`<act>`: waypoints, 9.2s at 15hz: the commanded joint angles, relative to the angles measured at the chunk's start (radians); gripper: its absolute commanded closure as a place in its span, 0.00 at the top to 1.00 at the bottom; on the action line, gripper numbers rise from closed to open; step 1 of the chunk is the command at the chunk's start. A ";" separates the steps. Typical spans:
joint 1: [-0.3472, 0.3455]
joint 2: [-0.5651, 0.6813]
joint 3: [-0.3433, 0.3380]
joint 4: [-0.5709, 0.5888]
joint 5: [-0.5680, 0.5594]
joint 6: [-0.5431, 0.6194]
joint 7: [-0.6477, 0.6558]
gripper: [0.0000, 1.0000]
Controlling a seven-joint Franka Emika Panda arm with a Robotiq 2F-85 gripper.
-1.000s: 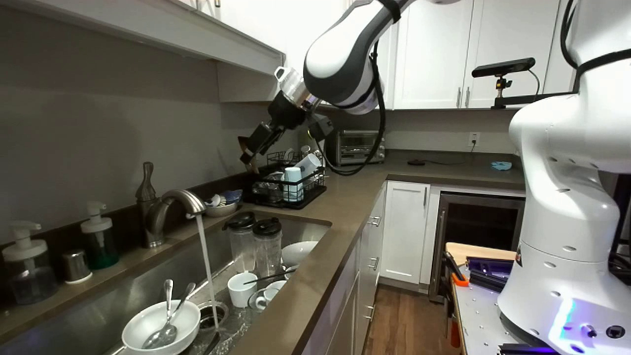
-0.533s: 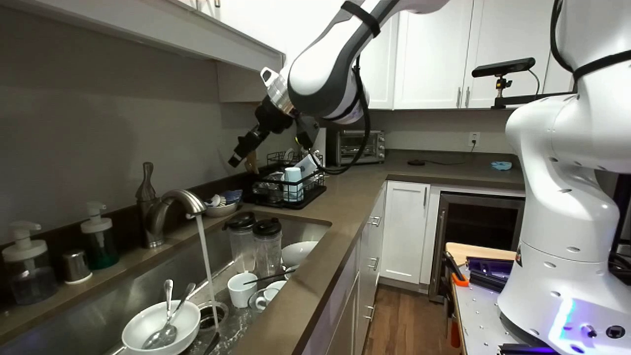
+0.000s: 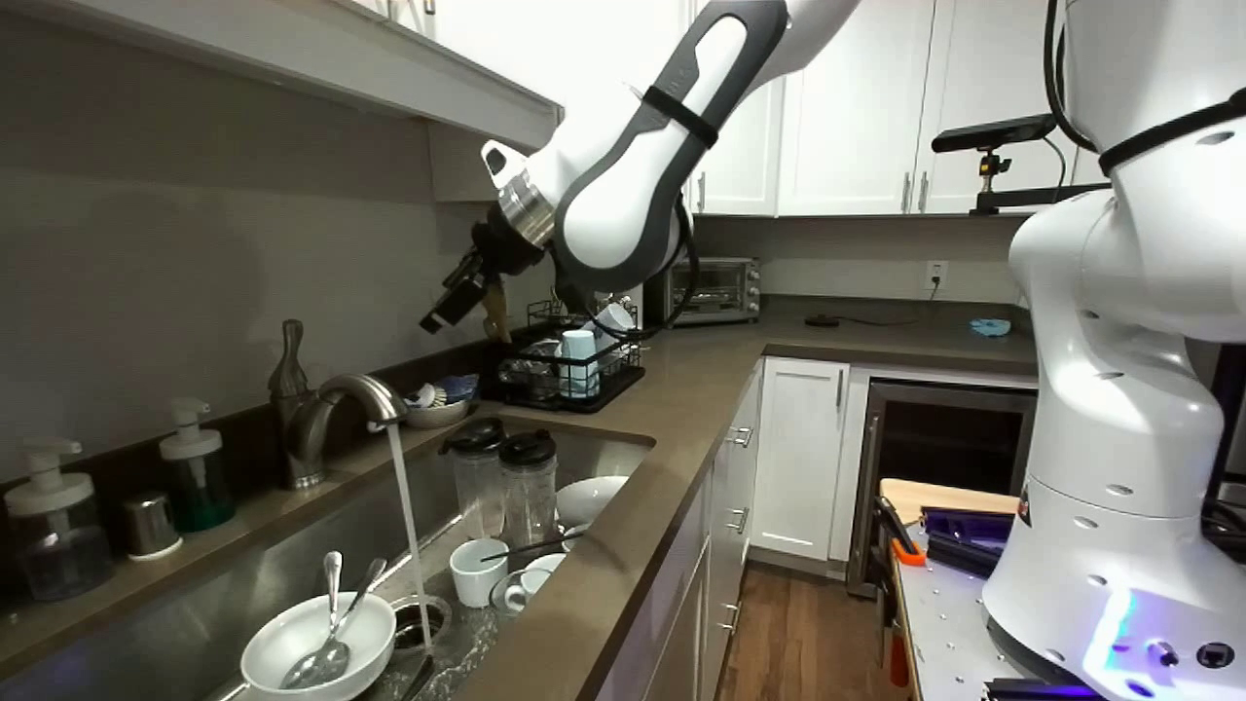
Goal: Push the faucet handle downwards
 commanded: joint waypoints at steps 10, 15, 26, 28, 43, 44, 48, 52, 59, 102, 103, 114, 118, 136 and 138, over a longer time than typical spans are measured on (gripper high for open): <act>-0.341 0.203 0.313 0.410 -0.207 -0.010 0.111 1.00; -0.488 0.340 0.478 0.556 -0.205 -0.010 0.085 1.00; -0.694 0.559 0.702 0.698 -0.244 -0.010 0.031 0.62; -0.715 0.577 0.720 0.706 -0.255 -0.010 0.025 0.48; -0.702 0.666 0.773 0.786 -0.230 -0.010 -0.013 0.00; -0.687 0.672 0.764 0.797 -0.222 -0.010 -0.013 0.00; -0.653 0.682 0.743 0.813 -0.214 -0.010 -0.004 0.00; -0.611 0.675 0.712 0.801 -0.196 -0.010 0.007 0.00; -0.584 0.653 0.681 0.797 -0.189 -0.010 0.017 0.00; -0.281 0.782 0.320 1.209 -0.047 -0.371 0.238 0.00; -0.280 0.788 0.320 1.219 -0.046 -0.380 0.241 0.00; -0.284 0.746 0.317 1.151 -0.038 -0.415 0.267 0.00; -0.291 0.730 0.324 1.120 -0.037 -0.409 0.272 0.00; -0.304 0.617 0.333 0.837 -0.032 -0.266 0.306 0.00; -0.289 0.611 0.297 0.806 -0.032 -0.175 0.332 0.00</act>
